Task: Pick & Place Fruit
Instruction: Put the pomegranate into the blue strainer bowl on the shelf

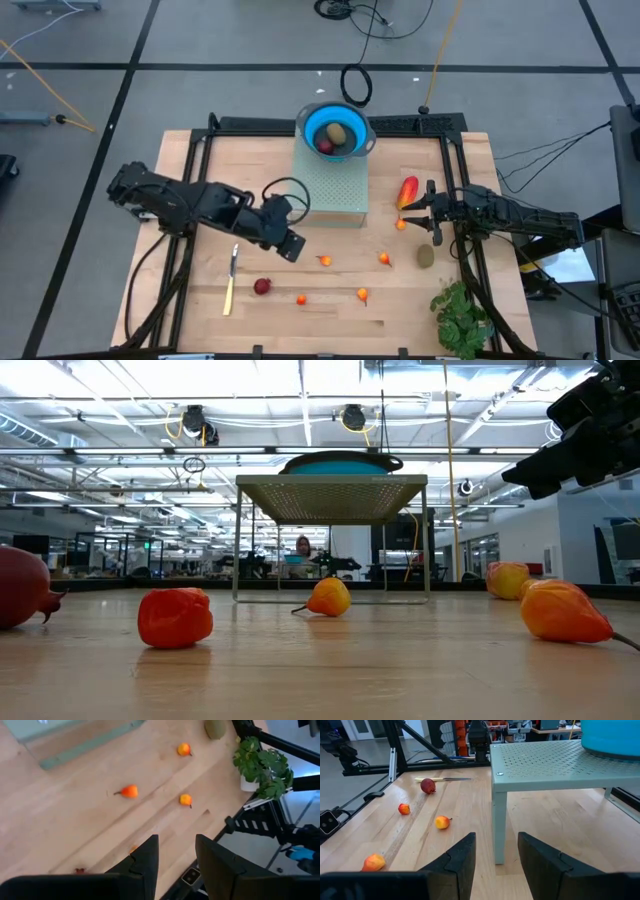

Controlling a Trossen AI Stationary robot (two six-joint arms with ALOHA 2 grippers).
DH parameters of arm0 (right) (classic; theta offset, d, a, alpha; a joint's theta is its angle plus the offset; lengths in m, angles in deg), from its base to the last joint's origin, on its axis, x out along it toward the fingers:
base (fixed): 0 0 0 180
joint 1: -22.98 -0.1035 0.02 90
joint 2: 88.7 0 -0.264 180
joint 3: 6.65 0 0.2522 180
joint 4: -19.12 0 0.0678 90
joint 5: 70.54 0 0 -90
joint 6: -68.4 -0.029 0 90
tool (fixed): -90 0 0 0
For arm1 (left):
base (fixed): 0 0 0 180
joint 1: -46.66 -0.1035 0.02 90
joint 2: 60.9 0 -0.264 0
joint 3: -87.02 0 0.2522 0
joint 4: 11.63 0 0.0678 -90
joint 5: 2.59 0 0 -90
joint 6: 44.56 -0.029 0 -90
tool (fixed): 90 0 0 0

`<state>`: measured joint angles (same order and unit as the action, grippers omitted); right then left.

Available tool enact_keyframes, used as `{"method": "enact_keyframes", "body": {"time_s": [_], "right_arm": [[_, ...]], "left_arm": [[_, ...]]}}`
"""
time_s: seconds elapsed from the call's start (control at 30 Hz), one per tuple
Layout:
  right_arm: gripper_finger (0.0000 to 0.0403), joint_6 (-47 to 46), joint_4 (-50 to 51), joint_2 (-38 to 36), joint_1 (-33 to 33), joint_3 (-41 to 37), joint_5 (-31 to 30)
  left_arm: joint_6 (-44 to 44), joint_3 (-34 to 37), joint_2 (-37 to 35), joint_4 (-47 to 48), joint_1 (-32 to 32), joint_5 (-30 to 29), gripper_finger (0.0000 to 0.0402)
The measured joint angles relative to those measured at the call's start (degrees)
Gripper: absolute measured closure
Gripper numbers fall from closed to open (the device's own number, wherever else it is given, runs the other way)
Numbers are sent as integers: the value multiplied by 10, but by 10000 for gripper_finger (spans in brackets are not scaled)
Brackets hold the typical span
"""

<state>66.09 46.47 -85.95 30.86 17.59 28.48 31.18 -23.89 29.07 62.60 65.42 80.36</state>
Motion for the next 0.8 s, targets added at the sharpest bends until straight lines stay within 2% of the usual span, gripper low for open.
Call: {"method": "enact_keyframes", "body": {"time_s": [0.3,0.47,0.8], "right_arm": [[264,0,0,0,0,0,0],[264,0,0,0,0,0,0],[264,0,0,2,0,0,0]], "left_arm": [[111,0,6,71,39,-64,275],[167,0,23,113,48,-65,275],[191,0,79,135,60,11,275]]}}
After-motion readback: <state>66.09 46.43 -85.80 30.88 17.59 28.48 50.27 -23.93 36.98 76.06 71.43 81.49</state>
